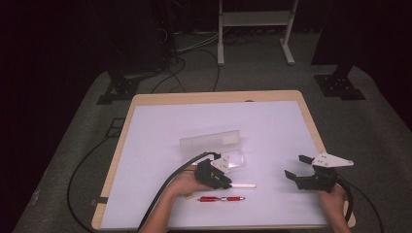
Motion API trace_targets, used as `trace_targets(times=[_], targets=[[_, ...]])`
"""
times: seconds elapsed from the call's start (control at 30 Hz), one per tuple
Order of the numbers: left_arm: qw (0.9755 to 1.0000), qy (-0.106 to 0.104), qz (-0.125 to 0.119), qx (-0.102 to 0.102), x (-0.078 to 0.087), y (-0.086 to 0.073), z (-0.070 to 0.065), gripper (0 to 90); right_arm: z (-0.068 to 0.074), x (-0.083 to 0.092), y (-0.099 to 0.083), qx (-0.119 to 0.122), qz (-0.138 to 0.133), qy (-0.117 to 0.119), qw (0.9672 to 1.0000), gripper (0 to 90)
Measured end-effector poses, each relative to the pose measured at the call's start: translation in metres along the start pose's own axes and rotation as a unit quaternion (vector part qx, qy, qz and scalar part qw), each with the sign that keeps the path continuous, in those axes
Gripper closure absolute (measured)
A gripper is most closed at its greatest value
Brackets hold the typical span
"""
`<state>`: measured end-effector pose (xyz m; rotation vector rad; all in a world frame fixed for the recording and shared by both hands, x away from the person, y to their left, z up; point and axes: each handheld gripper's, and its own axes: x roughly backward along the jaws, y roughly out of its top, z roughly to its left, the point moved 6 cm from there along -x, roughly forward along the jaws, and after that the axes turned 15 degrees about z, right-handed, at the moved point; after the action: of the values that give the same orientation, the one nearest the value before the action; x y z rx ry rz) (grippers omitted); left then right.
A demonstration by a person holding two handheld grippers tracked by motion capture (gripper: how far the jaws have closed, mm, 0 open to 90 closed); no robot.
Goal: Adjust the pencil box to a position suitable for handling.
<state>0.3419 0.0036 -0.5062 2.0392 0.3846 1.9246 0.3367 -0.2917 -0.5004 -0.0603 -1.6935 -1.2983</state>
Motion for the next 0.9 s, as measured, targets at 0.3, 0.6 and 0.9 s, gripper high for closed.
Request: trace_targets(times=[0.3, 0.6, 0.9], targets=[[1.0000, -0.003, -0.003, -0.001, 0.000, 0.001, -0.001, 78.8, 0.000, 0.000, 0.000, 0.001, -0.001, -0.001, 1.0000, 13.6], [1.0000, 0.001, -0.009, 0.001, 0.006, 0.003, -0.003, 78.9, 0.000, -0.001, 0.001, 0.004, -0.002, 0.000, 1.0000, 13.6], [0.9998, 0.007, -0.017, 0.007, 0.015, 0.004, -0.004, 78.9, 0.000, -0.001, 0.001, 0.003, -0.004, 0.000, 1.0000, 13.6]])
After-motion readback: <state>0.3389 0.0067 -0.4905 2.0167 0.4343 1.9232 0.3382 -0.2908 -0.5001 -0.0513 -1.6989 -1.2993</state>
